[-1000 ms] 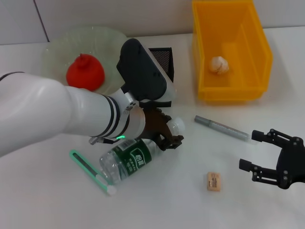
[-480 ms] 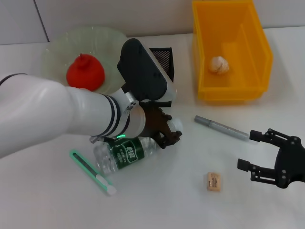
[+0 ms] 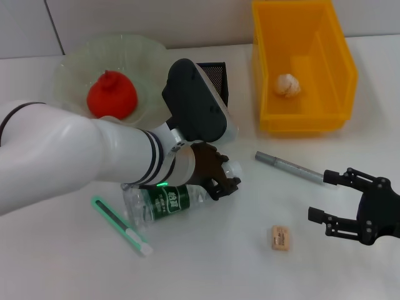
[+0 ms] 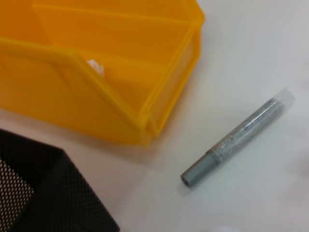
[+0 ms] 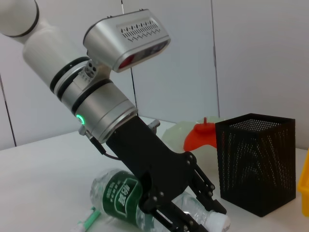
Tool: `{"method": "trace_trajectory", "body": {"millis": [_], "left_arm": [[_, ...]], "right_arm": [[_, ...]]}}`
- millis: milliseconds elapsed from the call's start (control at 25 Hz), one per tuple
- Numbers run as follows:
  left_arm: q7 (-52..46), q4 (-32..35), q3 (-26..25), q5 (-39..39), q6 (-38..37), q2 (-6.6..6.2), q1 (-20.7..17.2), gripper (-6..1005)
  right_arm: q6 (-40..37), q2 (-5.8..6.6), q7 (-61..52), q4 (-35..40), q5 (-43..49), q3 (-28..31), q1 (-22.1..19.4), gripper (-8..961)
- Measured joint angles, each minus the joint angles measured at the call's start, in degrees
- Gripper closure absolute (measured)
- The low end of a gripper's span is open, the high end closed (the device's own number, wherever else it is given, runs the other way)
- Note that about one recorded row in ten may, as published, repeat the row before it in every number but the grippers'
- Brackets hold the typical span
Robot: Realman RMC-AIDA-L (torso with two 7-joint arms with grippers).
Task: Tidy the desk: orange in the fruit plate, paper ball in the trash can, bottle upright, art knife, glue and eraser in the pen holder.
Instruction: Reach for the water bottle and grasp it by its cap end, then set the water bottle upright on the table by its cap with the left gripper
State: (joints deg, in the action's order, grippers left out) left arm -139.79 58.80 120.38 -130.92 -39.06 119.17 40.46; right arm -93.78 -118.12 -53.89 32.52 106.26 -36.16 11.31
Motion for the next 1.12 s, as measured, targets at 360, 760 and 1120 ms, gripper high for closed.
{"method": "trace_trajectory", "body": {"millis": [360, 760, 1120], "left_arm": [[0.1, 3.6, -0.7, -1.2, -2.9, 0.01, -0.9, 555], [0.0, 14.1, -6.4, -6.4, -10.4, -0.42, -6.8, 556], [0.5, 19.4, -9.7, -9.0, -12.5, -0.57, -10.2, 556]], "right_arm": [[0.0, 0.00, -0.7, 0.0, 0.0, 0.3, -0.1, 123], [-0.3, 0.00, -1.4, 0.3, 0.0, 0.3, 0.0, 123], [-0.5, 0.00, -2.0, 0.6, -0.2, 0.3, 0.3, 123]]}}
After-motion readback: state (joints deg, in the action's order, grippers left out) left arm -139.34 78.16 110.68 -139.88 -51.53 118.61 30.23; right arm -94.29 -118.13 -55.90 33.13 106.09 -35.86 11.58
